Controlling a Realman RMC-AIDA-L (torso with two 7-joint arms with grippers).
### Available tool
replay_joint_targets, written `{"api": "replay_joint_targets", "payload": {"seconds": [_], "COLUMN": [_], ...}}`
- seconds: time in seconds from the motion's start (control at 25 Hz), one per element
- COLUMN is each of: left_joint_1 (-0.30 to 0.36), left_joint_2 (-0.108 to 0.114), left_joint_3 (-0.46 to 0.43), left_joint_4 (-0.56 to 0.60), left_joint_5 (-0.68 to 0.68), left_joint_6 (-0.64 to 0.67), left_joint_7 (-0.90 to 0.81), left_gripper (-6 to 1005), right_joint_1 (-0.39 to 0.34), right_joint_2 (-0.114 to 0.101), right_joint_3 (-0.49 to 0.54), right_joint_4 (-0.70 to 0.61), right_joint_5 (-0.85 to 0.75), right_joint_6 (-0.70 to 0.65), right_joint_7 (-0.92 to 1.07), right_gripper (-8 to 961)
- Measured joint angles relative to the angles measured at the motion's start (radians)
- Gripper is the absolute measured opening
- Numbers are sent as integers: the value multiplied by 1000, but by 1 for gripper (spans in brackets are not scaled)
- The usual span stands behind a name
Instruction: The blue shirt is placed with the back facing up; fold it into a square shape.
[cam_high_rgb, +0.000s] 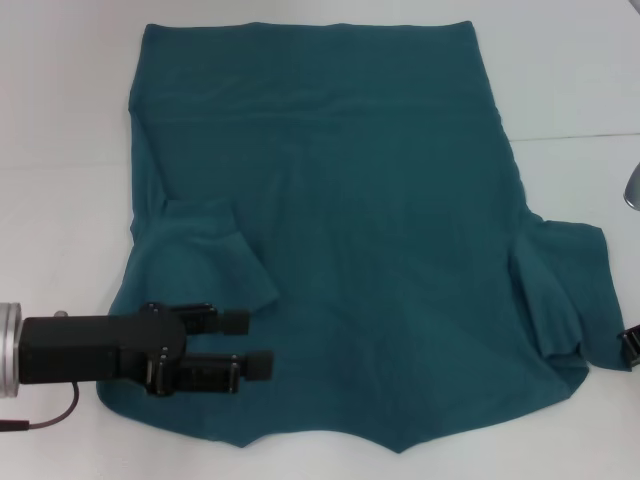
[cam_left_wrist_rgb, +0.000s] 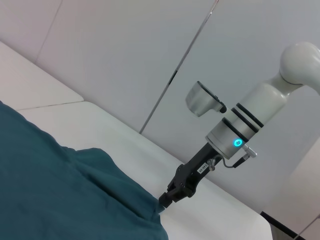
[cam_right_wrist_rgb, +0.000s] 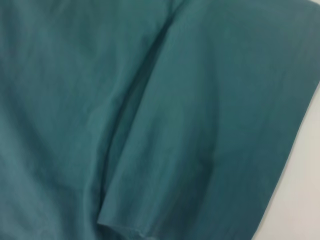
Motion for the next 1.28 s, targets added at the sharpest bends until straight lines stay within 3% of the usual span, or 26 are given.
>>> {"api": "replay_joint_targets", "payload": {"seconds": [0.4,0.52,0.96,1.28], "left_joint_1": [1,0,-6,-6], "left_joint_2": [-1,-1,-1,-1], "left_joint_3": [0,0,0,0], "left_joint_4": [0,0,0,0], "left_joint_5": [4,5,5,5], "left_joint_6": [-1,-2,-8,-8], "left_joint_7": [1,1,1,1], "left_gripper": [861,861,861,861], "right_joint_1": [8,10,9,16], "right_joint_2": [0,0,6,6], "right_joint_3": [-3,-8,-21,-34], "right_joint_4": [-22,-18,-13,23], "right_joint_5": [-1,-1,-2,-2], "right_joint_6": [-9,-8,0,18], "right_joint_7": [26,26,26,29], "right_gripper": [64,304,504,481]}}
